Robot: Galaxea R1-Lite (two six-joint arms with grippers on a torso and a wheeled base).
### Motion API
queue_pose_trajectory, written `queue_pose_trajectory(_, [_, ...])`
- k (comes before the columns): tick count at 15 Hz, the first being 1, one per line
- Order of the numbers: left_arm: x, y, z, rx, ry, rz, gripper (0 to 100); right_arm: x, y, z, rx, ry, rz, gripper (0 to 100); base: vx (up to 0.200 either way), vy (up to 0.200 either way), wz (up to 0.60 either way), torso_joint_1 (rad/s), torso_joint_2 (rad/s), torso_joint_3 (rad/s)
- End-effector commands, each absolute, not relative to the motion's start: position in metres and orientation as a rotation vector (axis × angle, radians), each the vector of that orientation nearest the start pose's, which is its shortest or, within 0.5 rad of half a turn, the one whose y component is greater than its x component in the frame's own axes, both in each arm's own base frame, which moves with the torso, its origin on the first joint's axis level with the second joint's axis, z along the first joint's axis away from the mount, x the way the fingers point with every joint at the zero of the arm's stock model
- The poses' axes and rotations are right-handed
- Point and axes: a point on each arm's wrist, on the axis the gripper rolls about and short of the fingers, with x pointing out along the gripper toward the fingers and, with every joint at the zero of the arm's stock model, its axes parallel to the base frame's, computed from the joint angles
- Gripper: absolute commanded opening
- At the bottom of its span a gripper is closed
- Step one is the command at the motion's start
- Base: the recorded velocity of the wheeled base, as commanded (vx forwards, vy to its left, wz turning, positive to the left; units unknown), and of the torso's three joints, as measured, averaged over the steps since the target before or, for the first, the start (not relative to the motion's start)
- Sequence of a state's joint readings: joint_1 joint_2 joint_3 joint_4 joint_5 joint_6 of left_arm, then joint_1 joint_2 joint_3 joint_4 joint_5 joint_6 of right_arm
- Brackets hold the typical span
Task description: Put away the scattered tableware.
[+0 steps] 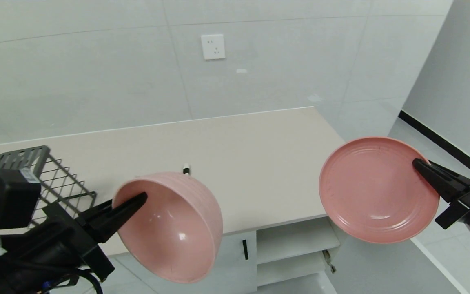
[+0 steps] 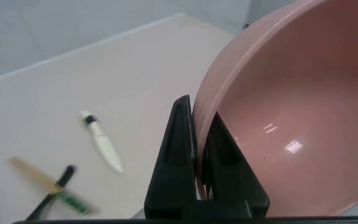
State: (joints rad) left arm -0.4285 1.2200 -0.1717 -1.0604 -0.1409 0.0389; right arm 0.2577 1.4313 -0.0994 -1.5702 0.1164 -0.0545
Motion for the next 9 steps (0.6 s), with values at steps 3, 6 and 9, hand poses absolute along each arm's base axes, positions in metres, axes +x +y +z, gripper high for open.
queue_pose_trajectory(3, [0.1348,-0.0665,0.1689,0.039,-0.031,-0.578,0,0.1656,0.0466,0.1694,-0.037,-0.25,0.367,0,0.0,0.0,0.0,-0.037,0.06,0.038])
queue_pose_trajectory(6, [0.1349,-0.0664,0.1695,0.093,-0.053,-0.57,0,0.1654,0.0463,0.1691,-0.039,-0.249,0.366,0,-0.133,-0.133,0.0,-0.051,0.11,0.053])
queue_pose_trajectory(9, [0.1347,-0.0663,0.1675,0.096,-0.044,-0.571,0,0.1657,0.0464,0.1689,-0.039,-0.248,0.366,0,-0.2,-0.2,0.0,-0.001,0.02,0.007])
